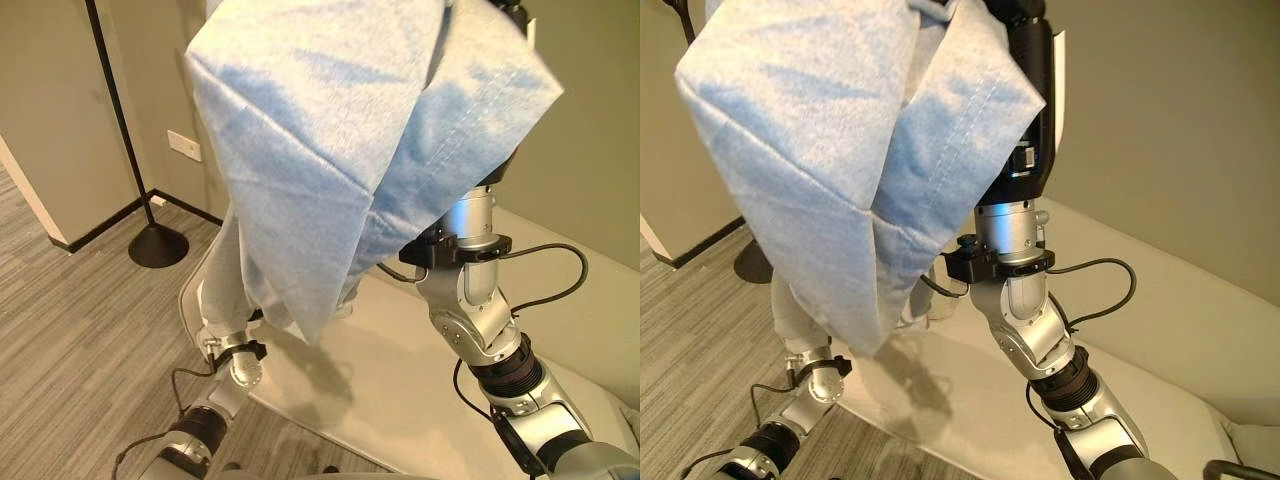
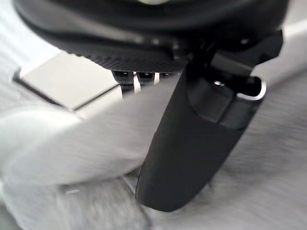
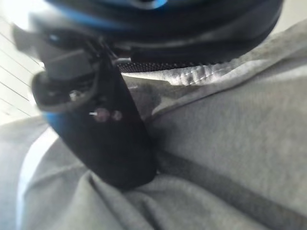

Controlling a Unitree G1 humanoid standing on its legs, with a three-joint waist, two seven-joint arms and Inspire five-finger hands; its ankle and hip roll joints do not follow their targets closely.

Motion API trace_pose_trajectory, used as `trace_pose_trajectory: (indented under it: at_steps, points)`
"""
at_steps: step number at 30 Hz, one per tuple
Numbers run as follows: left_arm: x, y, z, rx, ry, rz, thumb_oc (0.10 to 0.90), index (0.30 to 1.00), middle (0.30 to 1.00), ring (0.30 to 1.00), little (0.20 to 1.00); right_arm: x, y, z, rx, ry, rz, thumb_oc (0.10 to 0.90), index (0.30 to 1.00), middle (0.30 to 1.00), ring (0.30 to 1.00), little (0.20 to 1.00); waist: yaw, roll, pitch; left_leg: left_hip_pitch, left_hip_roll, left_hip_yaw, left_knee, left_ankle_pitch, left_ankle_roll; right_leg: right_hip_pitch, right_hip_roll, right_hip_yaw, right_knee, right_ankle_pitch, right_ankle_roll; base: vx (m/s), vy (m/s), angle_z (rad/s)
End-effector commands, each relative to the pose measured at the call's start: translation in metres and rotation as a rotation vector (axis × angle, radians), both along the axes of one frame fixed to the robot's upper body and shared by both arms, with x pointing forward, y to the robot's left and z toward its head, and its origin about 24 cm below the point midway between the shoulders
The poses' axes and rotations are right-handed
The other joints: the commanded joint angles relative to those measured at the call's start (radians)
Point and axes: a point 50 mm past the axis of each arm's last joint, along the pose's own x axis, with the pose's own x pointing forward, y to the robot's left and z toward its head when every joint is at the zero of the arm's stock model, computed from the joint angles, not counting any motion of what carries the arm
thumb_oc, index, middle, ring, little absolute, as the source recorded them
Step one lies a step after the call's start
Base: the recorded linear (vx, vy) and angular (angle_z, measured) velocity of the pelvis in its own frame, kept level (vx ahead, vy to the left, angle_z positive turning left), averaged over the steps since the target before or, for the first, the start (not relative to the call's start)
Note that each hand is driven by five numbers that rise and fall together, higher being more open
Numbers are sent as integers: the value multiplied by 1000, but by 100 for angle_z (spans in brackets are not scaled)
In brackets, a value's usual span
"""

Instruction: Hang the clothes on the sofa on the clothes rack.

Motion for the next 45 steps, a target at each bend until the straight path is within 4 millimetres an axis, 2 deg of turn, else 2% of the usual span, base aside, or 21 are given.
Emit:
trace_pose_trajectory:
  at_steps: [1,2,3,4,7,10,19,20,22,23,24,28,30,32,35,37,38,40,41,43,45]
  points:
    - [39,-74,63,-186,-250,-321,800,900,900,900,900,-24,-4,31,171,-168,101,400,300,300,300,300,-6,-22,-57,28,-50,14,1,-104,57,-68,-15,7,-40,131,30,0,-22,-12]
    - [39,-86,65,-236,-235,-372,800,900,900,900,900,-23,-2,31,170,-161,107,400,300,300,300,300,-12,-26,-58,24,-52,16,1,-99,58,-72,-17,7,-42,134,29,-8,-17,-21]
    - [38,-97,69,-274,-230,-419,560,540,540,540,540,-23,0,31,167,-154,105,400,300,300,300,300,-18,-28,-59,20,-51,16,1,-98,58,-75,-17,10,-43,134,28,-7,-11,-14]
    - [39,-103,72,-303,-226,-441,400,300,300,300,300,-22,1,30,164,-145,101,400,300,300,300,300,-22,-29,-59,20,-51,17,1,-98,58,-75,-16,11,-43,134,28,2,-4,-8]
    - [39,-117,77,-336,-213,-496,400,300,300,300,300,-19,4,30,158,-132,90,400,300,300,300,300,-32,-30,-60,19,-50,18,1,-99,58,-75,-15,15,-45,135,27,3,1,-2]
    - [42,-116,77,-315,-206,-487,400,300,300,300,300,-17,3,29,168,-115,90,400,300,300,300,300,-38,-32,-61,19,-49,21,1,-101,58,-75,-13,18,-46,136,28,6,8,-6]
    - [46,-72,73,-322,-253,-281,400,300,300,300,300,-18,-12,23,200,-105,52,400,300,300,300,300,-28,-30,-57,18,-55,20,1,-103,61,-71,-18,14,-48,142,35,1,13,-1]
    - [44,-47,74,-306,-288,-199,400,300,300,300,300,-18,-20,21,208,-106,28,400,300,300,300,300,-16,-28,-54,14,-59,16,1,-102,62,-71,-23,10,-48,144,39,-8,42,3]
    - [40,-39,73,-305,-299,-181,400,300,300,300,300,-15,-20,20,195,-97,17,400,300,300,300,300,-6,-27,-51,12,-61,12,1,-101,63,-70,-26,5,-48,144,41,-15,48,6]
    - [31,-8,80,-293,-367,-104,400,300,300,300,300,-11,-28,15,180,-82,-35,400,300,300,300,300,21,-20,-42,5,-66,0,1,-100,65,-68,-33,-5,-47,147,46,-5,74,12]
    - [24,13,84,-275,-404,-52,400,300,300,300,300,-9,-35,11,167,-69,-68,400,300,300,300,300,35,-13,-38,4,-68,-6,1,-105,67,-65,-36,-9,-47,147,52,-17,109,18]
    - [-13,90,105,-169,-553,162,400,300,300,300,300,-3,-63,-10,113,8,-186,400,300,300,300,300,82,14,-26,-22,-90,-38,1,-98,75,-74,-72,-28,-30,165,77,12,102,32]
    - [-31,118,125,-76,-657,243,400,300,300,300,300,-4,-81,-24,102,55,-235,400,300,300,300,300,99,27,-21,-37,-105,-74,1,-88,80,-77,-100,-39,-3,170,86,65,95,45]
    - [-47,138,145,-15,-773,299,400,300,300,300,300,-7,-99,-42,81,117,-296,400,300,300,300,300,95,51,-8,-48,-104,-153,1,-88,81,-99,-103,27,44,172,84,89,91,69]
    - [-62,155,166,-23,-905,363,400,300,300,300,300,-14,-116,-66,71,213,-323,400,300,300,300,300,66,84,-15,-74,-113,-256,1,-80,80,-152,-2,199,53,59,40,98,156,170]
    - [-64,151,175,-125,-980,338,400,300,300,300,300,-17,-119,-84,71,299,-305,400,300,300,300,300,50,94,0,-82,-134,-317,1,-68,81,-201,37,240,48,55,31,139,118,117]
    - [-63,143,180,-200,-1009,281,400,300,300,300,300,-18,-117,-97,81,363,-262,400,300,300,300,300,28,107,16,-74,-139,-362,1,-71,79,-244,70,252,56,55,22,169,118,115]
    - [-57,126,180,-292,-1007,176,400,300,300,300,300,-19,-113,-119,85,465,-202,400,300,300,300,300,2,113,43,-53,-160,-427,1,-75,81,-315,114,266,50,77,26,217,112,137]
    - [-53,113,175,-354,-977,110,400,300,300,300,300,-19,-107,-132,77,530,-165,400,300,300,300,300,-5,105,56,-36,-180,-457,1,-81,85,-351,136,260,43,103,29,286,96,164]
    - [-42,80,162,-547,-893,-39,400,300,300,300,300,-20,-92,-153,70,637,-81,400,300,300,300,300,-19,95,72,3,-226,-513,1,-103,95,-403,160,161,18,150,35,375,112,115]
    - [-38,50,152,-669,-791,-197,400,300,300,300,300,-25,-85,-168,52,709,-35,400,300,300,300,300,-48,101,70,49,-255,-576,1,-124,105,-409,164,47,-2,162,32,443,82,88]
